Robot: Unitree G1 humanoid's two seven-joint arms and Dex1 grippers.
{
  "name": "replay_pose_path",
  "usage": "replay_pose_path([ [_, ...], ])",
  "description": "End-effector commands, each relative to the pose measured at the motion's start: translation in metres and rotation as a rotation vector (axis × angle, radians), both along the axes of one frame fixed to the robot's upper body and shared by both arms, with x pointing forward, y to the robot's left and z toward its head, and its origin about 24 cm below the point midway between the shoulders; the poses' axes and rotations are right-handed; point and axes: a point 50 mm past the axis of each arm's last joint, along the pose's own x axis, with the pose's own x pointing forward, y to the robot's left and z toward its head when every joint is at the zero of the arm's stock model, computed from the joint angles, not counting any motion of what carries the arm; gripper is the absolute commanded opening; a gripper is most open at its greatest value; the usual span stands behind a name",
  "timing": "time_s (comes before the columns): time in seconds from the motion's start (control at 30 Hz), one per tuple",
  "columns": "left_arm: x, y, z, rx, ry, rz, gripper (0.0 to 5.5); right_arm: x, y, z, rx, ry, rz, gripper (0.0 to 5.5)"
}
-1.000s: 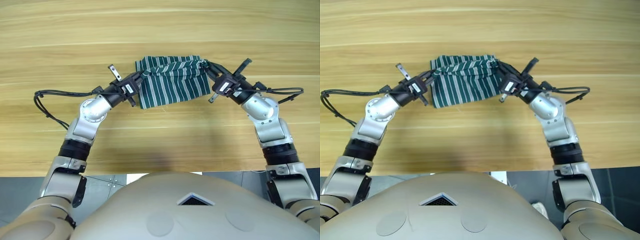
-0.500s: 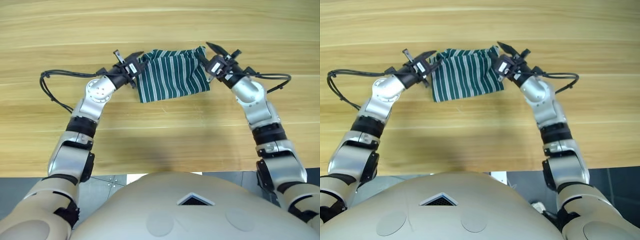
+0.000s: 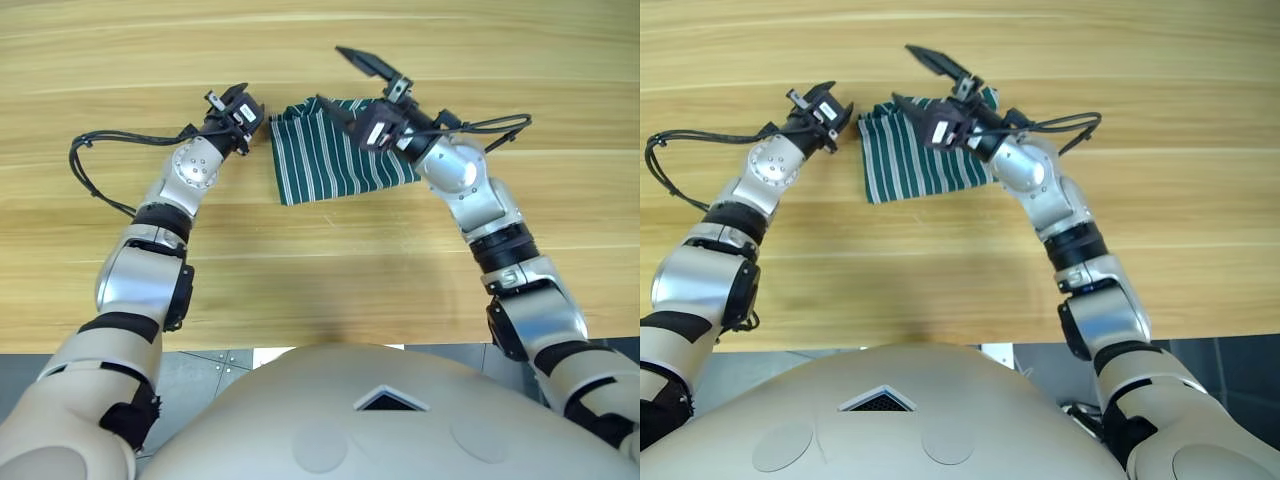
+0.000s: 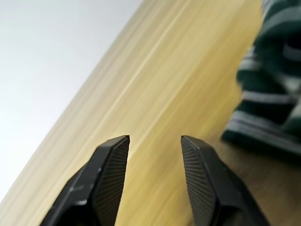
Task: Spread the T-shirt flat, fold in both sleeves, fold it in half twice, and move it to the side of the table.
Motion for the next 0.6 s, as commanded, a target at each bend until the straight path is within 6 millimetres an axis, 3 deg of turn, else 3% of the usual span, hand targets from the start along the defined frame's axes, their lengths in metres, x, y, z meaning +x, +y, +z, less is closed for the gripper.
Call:
replay_pose_path([
  [0.03, -0.004, 0.031, 0.008, -0.082, -0.081, 0.160, 2.02, 0.005, -0.005, -0.027, -0.082, 0.121, 0.004, 2.99],
  [0.17, -0.020, 0.047, 0.011, -0.207, -0.187, 0.217, 2.02, 0.037, -0.025, -0.056, -0.190, 0.245, -0.181, 2.99],
  [0.37, -0.043, 0.049, 0.012, -0.344, -0.269, 0.224, 2.02, 0.069, -0.047, -0.065, -0.226, 0.410, -0.505, 2.99],
  [0.53, -0.055, 0.050, 0.007, -0.392, -0.259, 0.248, 2.02, 0.074, -0.074, -0.071, -0.056, 0.620, -0.745, 2.99],
  [0.6, -0.059, 0.051, 0.006, -0.422, -0.262, 0.265, 2.02, 0.074, -0.101, -0.072, 0.063, 0.708, -0.903, 2.99],
])
